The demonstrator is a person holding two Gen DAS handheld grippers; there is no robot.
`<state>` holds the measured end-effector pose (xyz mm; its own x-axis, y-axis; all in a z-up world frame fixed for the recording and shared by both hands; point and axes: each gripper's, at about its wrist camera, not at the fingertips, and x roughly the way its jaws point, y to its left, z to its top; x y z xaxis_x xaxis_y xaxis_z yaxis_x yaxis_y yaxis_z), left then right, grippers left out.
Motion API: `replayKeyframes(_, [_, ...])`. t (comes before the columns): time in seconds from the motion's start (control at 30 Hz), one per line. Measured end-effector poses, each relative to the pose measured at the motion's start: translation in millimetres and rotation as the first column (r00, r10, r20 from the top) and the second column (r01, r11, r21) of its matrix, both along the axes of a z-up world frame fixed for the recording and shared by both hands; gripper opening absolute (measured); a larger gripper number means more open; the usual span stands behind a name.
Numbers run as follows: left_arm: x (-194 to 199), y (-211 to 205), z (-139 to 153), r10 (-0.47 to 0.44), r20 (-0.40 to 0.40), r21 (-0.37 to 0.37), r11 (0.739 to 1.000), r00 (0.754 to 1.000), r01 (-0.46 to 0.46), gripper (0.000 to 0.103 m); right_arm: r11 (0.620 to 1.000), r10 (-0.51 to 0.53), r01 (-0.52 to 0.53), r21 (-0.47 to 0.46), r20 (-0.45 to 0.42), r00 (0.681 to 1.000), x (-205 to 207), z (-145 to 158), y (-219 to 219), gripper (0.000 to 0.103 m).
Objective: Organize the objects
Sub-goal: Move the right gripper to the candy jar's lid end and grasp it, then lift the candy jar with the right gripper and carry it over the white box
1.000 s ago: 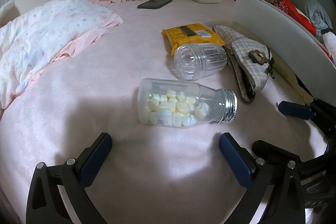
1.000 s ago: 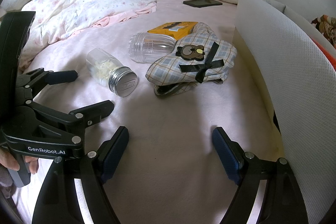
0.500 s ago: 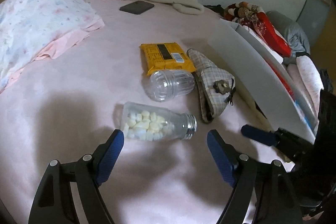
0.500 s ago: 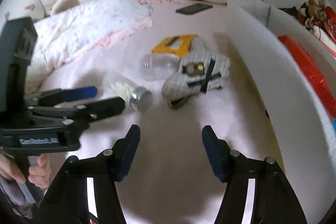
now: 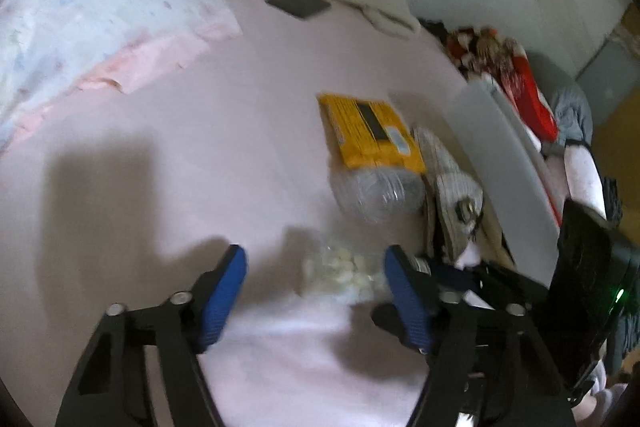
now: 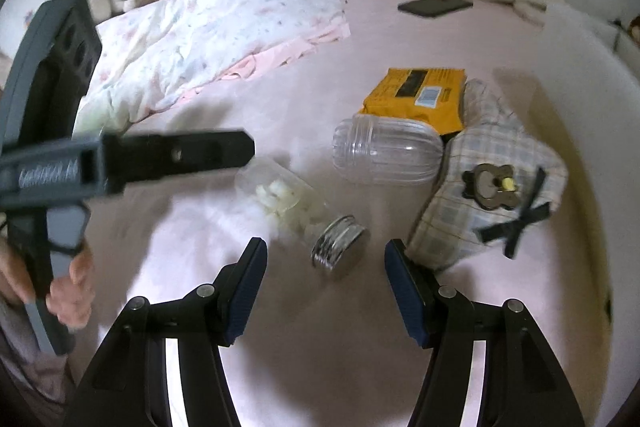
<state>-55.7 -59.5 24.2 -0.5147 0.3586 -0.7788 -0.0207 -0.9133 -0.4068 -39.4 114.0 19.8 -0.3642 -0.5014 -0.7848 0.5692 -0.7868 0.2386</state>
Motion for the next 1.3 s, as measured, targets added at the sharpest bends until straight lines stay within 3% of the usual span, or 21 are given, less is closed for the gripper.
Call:
replayKeyframes(0.13, [2, 16, -7, -0.067, 0.005, 0.029, 0.997, 0.998, 0.067, 0.055, 0.998, -0.023, 0.021, -0.061, -0.018, 1.000, 4, -3, 4, 0.062])
replayKeyframes(0.23, [4, 21, -4, -0.074, -0.007, -0.002, 0.997, 0.997, 0.074, 0.056, 0.997, -0.026, 0.025, -0.067, -0.021, 0.999, 5, -5, 2, 0.059])
replayKeyframes(0.37, [6, 20, -2, -0.062, 0.003, 0.042, 0.997, 0.998, 0.062, 0.055, 0.995, -0.048, 0.046, -0.089, -0.015, 0.999, 5, -3, 8, 0.057])
replayKeyframes(0.47, [7, 28, 5, -0.076, -0.010, 0.035, 0.996, 0.997, 0.076, 0.055, 0.992, -0.075, 0.073, -0.098, -0.013, 0.997, 6, 2, 14, 0.057])
replayKeyframes(0.83, [35, 65, 83, -0.131, -0.139, 0.011, 0.991, 0.982, 0.134, 0.056, 0.986, -0.152, 0.136, -0.101, -0.174, 0.973, 42, 68, 43, 0.057])
replayKeyframes(1.1, [28, 136, 138, -0.187, -0.223, 0.027, 0.980, 0.957, 0.198, 0.056, 0.948, -0.299, 0.255, -0.193, -0.253, 0.920, 56, 124, 112, 0.057])
replayKeyframes(1.3, [9, 200, 160, -0.261, -0.243, 0.034, 0.960, 0.934, 0.277, 0.056, 0.863, -0.467, 0.387, -0.325, -0.221, 0.856, 56, 143, 181, 0.058])
